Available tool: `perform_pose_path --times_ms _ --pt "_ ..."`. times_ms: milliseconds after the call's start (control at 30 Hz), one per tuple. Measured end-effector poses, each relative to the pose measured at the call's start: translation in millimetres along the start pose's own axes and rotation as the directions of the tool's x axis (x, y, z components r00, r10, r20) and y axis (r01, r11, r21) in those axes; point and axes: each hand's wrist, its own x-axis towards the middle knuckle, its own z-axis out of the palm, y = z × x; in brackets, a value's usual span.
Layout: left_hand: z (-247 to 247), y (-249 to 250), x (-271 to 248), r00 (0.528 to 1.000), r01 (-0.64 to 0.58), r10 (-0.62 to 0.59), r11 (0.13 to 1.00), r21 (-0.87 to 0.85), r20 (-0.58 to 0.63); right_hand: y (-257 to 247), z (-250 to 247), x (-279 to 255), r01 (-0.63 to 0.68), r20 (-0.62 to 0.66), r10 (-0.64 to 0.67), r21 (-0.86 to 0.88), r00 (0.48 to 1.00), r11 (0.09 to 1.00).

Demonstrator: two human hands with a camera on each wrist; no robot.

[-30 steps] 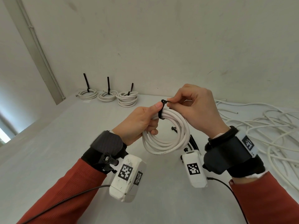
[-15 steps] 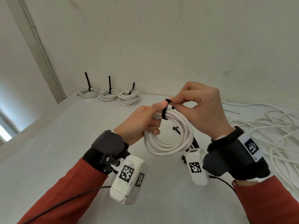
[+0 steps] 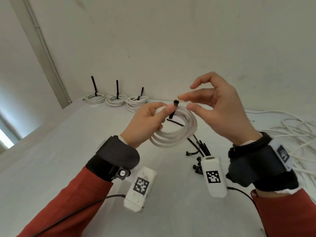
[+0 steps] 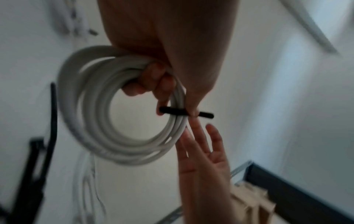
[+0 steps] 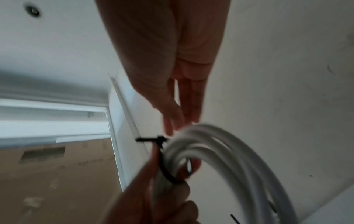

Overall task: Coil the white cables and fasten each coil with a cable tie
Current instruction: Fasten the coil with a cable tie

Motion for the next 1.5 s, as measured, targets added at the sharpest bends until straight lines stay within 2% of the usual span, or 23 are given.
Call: perform_pose_path --times_ms 33,100,167,233,267,367,433,533,633,767,900,1000,1067,1167,1300,1400,1500 --pt "-4 -1 1 0.993 -0.09 0.1 0.984 0.154 -0.063 -1 -3 1 -0.073 -0.001 0.073 -0.038 0.997 0.997" --pt "-10 -4 2 0.958 -0.201 0.267 0.889 0.412 -0.109 -9 -6 1 -0.25 -0.004 0.25 -0.07 0.968 0.966" --pt "-14 -5 2 0.927 -0.25 0.358 0.808 0.534 -0.107 -17 -2 -1 -0.409 0.111 0.416 -0.081 0.902 0.909" --pt "-14 -5 3 0.911 -0.279 0.4 0.773 0.57 -0.098 -25 5 -3 -0.496 0.214 0.493 -0.045 0.843 0.867" --pt "-14 -5 3 0.904 -0.293 0.418 0.763 0.576 -0.094 -27 9 -5 -0.511 0.245 0.501 -0.025 0.83 0.859" --pt "-14 -3 2 0.876 -0.349 0.476 0.731 0.587 -0.072 -26 17 -7 -0.54 0.297 0.498 0.079 0.815 0.838" --pt "-14 -2 2 0.868 -0.364 0.492 0.729 0.58 -0.074 -23 22 -8 -0.582 0.323 0.505 0.214 0.8 0.785" --pt "-16 -2 1 0.865 -0.361 0.49 0.76 0.54 -0.111 -22 26 -7 -0.632 0.382 0.513 0.332 0.769 0.7" --pt "-17 -3 0 0.88 -0.349 0.448 0.835 0.426 -0.157 -24 27 -8 -0.635 0.374 0.531 0.256 0.761 0.729" --pt "-20 -7 2 0.896 -0.273 0.372 0.891 0.363 -0.241 -31 28 -12 -0.629 0.372 0.542 0.167 0.753 0.759" --pt "-26 -9 5 0.903 -0.223 0.299 0.94 0.258 -0.308 -38 34 -18 -0.56 0.386 0.456 0.219 0.802 0.799" --pt "-27 -8 6 0.904 -0.219 0.281 0.951 0.217 -0.322 -42 42 -21 -0.456 0.263 0.406 0.17 0.875 0.873" --pt "-27 -8 6 0.904 -0.216 0.272 0.956 0.199 -0.328 -41 46 -24 -0.417 0.162 0.4 0.085 0.902 0.905" --pt "-28 -9 7 0.903 -0.224 0.27 0.959 0.172 -0.335 -40 51 -28 -0.366 0.095 0.364 0.008 0.927 0.931" --pt "-27 -14 8 0.904 -0.204 0.248 0.966 0.158 -0.349 -33 56 -28 -0.353 0.073 0.356 -0.059 0.931 0.934" --pt "-25 -17 9 0.907 -0.172 0.216 0.974 0.149 -0.362 -29 57 -26 -0.366 0.106 0.375 -0.089 0.921 0.926" --pt "-26 -24 16 0.918 -0.049 0.092 0.992 0.12 -0.387 -19 52 -19 -0.421 0.157 0.437 -0.123 0.886 0.899"
